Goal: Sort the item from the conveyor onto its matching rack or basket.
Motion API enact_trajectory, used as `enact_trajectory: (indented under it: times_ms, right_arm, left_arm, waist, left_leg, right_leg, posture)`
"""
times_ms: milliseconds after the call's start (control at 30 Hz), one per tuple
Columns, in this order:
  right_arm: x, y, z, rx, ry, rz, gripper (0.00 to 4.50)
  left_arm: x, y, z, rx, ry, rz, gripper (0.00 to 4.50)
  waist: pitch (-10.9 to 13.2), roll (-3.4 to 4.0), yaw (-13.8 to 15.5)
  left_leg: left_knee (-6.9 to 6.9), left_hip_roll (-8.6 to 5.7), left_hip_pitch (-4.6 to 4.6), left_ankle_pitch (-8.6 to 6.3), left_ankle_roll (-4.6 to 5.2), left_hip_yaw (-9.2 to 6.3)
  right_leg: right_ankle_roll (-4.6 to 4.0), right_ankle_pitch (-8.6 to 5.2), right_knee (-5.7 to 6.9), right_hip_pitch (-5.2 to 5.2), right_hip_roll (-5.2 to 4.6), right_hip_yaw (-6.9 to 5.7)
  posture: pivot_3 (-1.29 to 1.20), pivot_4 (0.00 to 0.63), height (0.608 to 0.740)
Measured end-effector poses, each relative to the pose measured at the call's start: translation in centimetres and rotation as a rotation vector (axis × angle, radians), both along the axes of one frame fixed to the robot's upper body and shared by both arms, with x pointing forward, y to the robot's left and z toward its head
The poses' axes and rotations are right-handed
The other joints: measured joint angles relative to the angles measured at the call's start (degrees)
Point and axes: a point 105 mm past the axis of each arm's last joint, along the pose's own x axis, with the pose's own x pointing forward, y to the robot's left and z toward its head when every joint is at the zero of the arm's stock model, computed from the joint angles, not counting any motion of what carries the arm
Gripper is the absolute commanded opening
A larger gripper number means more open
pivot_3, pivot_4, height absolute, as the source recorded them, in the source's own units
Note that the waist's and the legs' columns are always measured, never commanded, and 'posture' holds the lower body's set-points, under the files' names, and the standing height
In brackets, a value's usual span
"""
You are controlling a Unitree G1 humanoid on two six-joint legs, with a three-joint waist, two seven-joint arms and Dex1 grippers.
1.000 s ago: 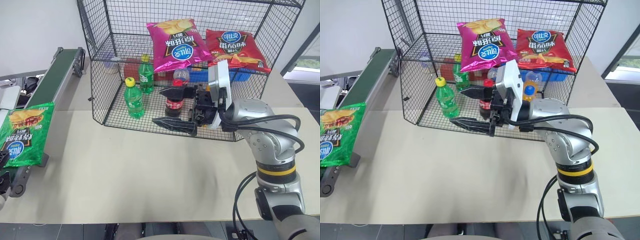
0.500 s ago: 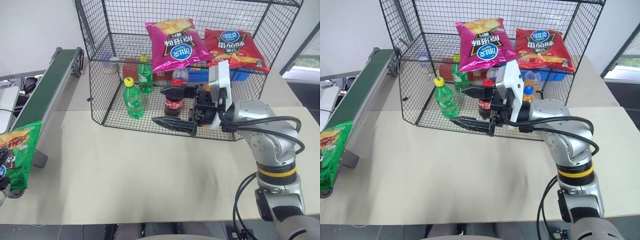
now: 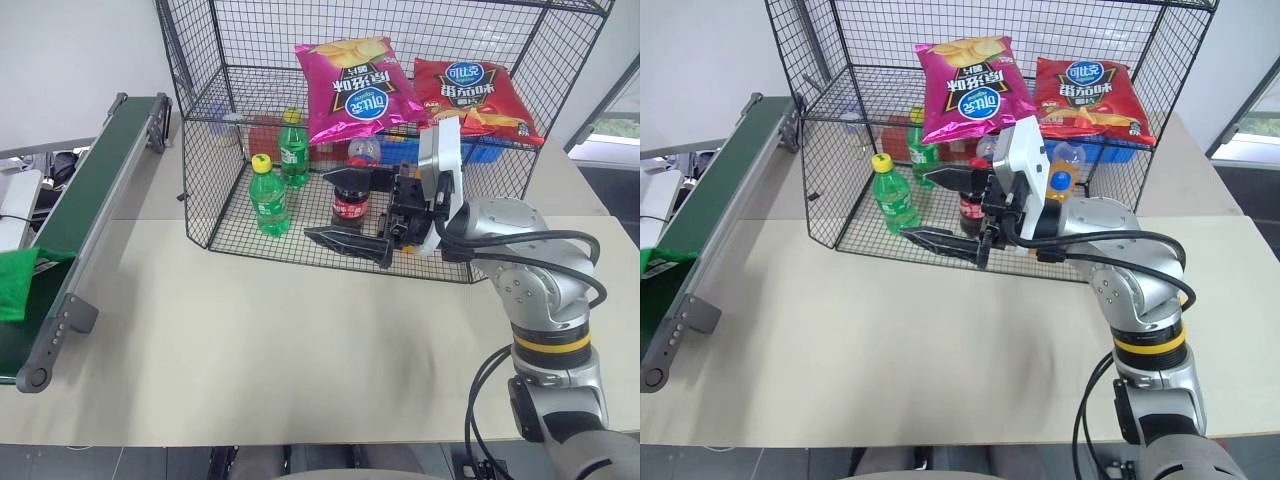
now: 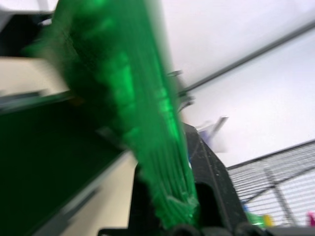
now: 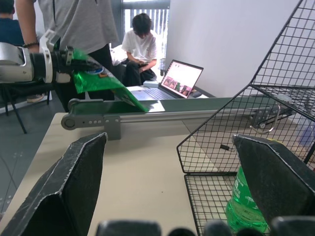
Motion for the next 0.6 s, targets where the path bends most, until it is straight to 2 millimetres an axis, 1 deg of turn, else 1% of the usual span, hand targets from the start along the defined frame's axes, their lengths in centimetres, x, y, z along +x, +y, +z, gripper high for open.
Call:
enact_trajectory:
  times_ms: [67, 100, 200, 300, 333, 467, 500, 600]
  right_arm:
    - [0.1, -0.2, 1.1, 0.042, -0.014, -0.011, 4.5]
    - [0.2, -0.3, 1.8, 0.065, -0.028, -0.02, 4.5]
    - [0.2, -0.5, 3.1, 0.111, -0.049, -0.036, 4.5]
    - [0.5, -0.9, 3.5, 0.128, -0.054, -0.068, 4.5]
    - [0.5, -1.0, 3.6, 0.133, -0.058, -0.084, 4.5]
    - [0.3, -1.4, 3.9, 0.143, -0.081, -0.131, 4.5]
    - [0.3, -1.5, 3.9, 0.144, -0.084, -0.136, 4.5]
    - [0.3, -1.8, 3.9, 0.147, -0.084, -0.174, 4.5]
  left_arm:
    - [1.3, -1.5, 1.9, 0.056, -0.042, -0.07, 0.03]
    - [2.2, -2.7, 2.8, 0.085, -0.071, -0.128, 0.03]
    - [3.9, -5.9, 3.5, 0.144, -0.09, -0.273, 0.03]
    - [5.7, -9.7, 3.5, 0.187, -0.091, -0.443, 0.03]
    - [6.4, -11.4, 3.9, 0.208, -0.11, -0.518, 0.03]
    - [8.0, -16.1, 7.0, 0.28, -0.219, -0.705, 0.03]
    - [8.2, -16.6, 7.4, 0.286, -0.23, -0.724, 0.03]
    - [9.9, -18.1, 8.5, 0.264, -0.251, -0.799, 0.03]
  waist:
    - [0.0, 0.01, 0.0]
    - [0.0, 0.02, 0.1]
    - [0.0, 0.02, 0.0]
    - [0.0, 0.01, 0.0]
    - [0.0, 0.0, 0.0]
    - [0.0, 0.0, 0.2]
    - [0.1, 0.03, 0.2]
    - [0.1, 0.08, 0.1]
  left_leg:
    - [-0.01, -0.02, -0.01, 0.01, -0.02, 0.01]
    - [-0.01, -0.04, -0.02, 0.01, -0.02, 0.01]
    - [-0.06, -0.06, -0.03, 0.02, -0.04, 0.02]
    - [-0.09, -0.06, -0.06, 0.09, -0.16, 0.0]
    - [-0.09, -0.05, -0.1, 0.14, -0.23, -0.05]
    - [-0.1, -0.06, -0.14, 0.17, -0.28, -0.1]
    - [-0.11, -0.08, -0.14, 0.17, -0.28, -0.07]
    - [-0.12, -0.06, -0.16, 0.21, -0.35, -0.04]
  right_leg:
    - [0.0, 0.0, 0.0, -0.01, -0.02, 0.0]
    - [0.0, 0.0, 0.0, -0.01, -0.02, -0.01]
    - [0.0, 0.0, 0.0, -0.03, -0.02, -0.01]
    - [0.0, 0.0, 0.02, -0.09, 0.04, 0.0]
    - [0.0, 0.0, 0.03, -0.12, 0.09, -0.02]
    - [0.01, 0.01, 0.03, -0.13, 0.17, -0.05]
    - [0.01, 0.0, 0.03, -0.14, 0.16, -0.04]
    - [0.02, 0.0, 0.05, -0.21, 0.23, -0.05]
  posture:
    - [0.0, 0.15, 0.74]
    - [0.0, 0.15, 0.74]
    - [0.0, 0.15, 0.74]
    - [0.0, 0.15, 0.74]
    - [0.0, 0.15, 0.74]
    - [0.0, 0.15, 0.74]
    - [0.0, 0.15, 0.74]
    - [0.0, 0.15, 0.74]
